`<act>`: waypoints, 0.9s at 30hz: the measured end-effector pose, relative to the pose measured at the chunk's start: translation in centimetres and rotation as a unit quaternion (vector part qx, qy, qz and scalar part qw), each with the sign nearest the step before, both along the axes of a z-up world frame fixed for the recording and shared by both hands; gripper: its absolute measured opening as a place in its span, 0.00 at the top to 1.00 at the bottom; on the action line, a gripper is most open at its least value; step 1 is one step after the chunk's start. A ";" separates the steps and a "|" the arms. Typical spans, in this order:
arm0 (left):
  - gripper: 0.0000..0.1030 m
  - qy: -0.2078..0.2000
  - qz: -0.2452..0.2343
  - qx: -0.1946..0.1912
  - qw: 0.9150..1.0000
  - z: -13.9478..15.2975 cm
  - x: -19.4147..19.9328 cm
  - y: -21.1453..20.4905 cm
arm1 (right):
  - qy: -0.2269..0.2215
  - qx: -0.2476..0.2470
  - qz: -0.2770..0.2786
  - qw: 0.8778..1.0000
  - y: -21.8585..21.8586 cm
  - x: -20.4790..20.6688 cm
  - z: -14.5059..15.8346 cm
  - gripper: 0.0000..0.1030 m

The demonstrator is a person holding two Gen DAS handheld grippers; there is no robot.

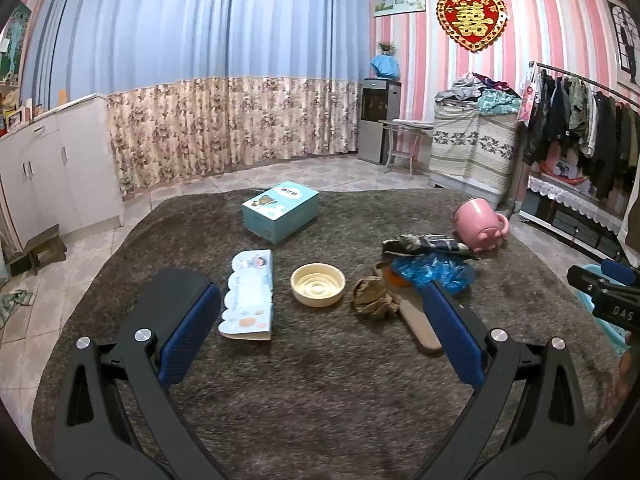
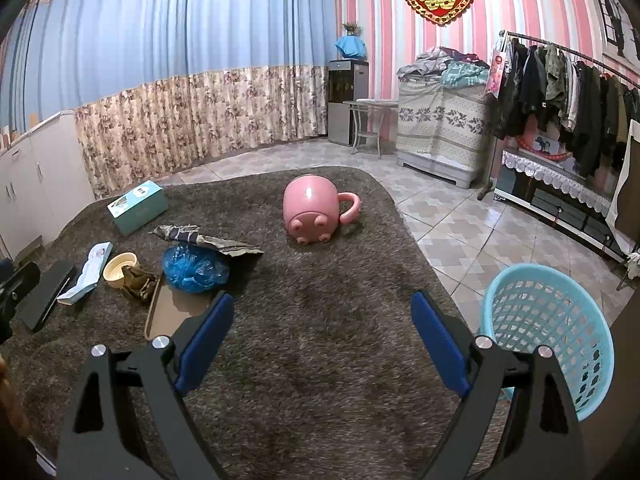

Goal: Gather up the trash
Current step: 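Move both tools back over the trash on the rug, then grasp the white printed wipes package with the left gripper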

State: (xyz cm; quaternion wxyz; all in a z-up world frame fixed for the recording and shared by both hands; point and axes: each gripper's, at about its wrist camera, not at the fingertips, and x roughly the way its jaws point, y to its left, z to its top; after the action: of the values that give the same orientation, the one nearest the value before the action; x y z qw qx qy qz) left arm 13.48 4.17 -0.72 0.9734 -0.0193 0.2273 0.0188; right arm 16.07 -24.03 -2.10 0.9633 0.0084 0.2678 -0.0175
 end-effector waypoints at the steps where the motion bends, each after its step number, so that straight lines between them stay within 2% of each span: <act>1: 0.05 0.000 0.001 0.000 1.000 0.0 0.0 0.0 | 0.000 -0.002 0.000 1.000 0.1 0.0 0.0 0.14; 27: 0.05 0.004 0.020 0.007 1.000 -0.5 0.0 1.7 | 0.003 -0.014 0.007 1.000 1.1 0.3 -0.4 0.14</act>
State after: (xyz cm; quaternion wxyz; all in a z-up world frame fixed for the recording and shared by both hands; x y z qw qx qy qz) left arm 13.48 5.90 -1.18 0.9720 -0.0167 0.2310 0.0403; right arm 16.36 -22.93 -2.51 0.9626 -0.0067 0.2703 -0.0148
